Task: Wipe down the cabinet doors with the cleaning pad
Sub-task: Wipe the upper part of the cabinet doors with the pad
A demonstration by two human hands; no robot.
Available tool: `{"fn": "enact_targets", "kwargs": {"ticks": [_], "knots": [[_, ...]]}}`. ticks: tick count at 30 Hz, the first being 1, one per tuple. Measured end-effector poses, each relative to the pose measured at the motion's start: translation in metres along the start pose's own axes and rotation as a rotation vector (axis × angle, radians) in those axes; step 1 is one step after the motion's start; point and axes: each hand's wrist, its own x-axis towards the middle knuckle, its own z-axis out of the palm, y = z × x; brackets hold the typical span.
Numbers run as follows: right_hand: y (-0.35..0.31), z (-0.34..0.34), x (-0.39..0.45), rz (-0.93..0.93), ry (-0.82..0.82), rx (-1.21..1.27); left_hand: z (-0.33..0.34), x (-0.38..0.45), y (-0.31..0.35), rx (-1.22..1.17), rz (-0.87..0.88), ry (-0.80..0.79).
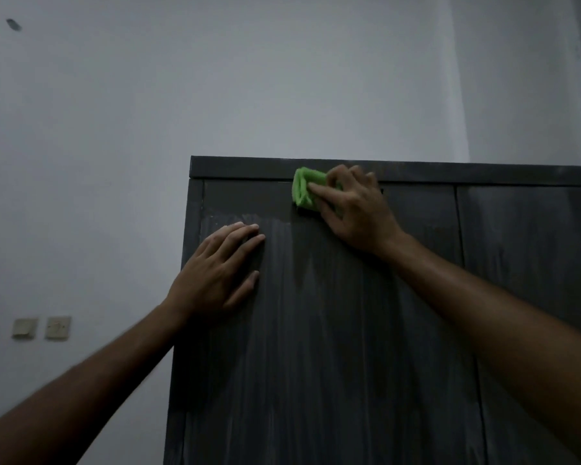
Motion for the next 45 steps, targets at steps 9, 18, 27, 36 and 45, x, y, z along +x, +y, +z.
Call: {"fn": "enact_targets", "kwargs": {"ticks": [9, 18, 27, 36, 45], "knots": [[0.041, -0.012, 0.009, 0.242, 0.062, -0.064, 0.005, -0.001, -0.004, 0.003, -0.008, 0.014], [0.070, -0.023, -0.009, 0.048, 0.008, -0.180, 0.005, -0.001, -0.003, 0.003, -0.011, 0.013], [0.037, -0.020, -0.048, 0.074, 0.021, -0.166, 0.005, -0.001, -0.003, 0.019, 0.000, 0.018], [0.007, -0.014, -0.032, 0.538, -0.039, -0.098, 0.004, 0.000, -0.001, 0.040, 0.006, 0.018], [0.049, -0.029, -0.036, 0.634, -0.057, -0.097, 0.002, 0.000, -0.002, 0.042, 0.003, 0.010]]}}
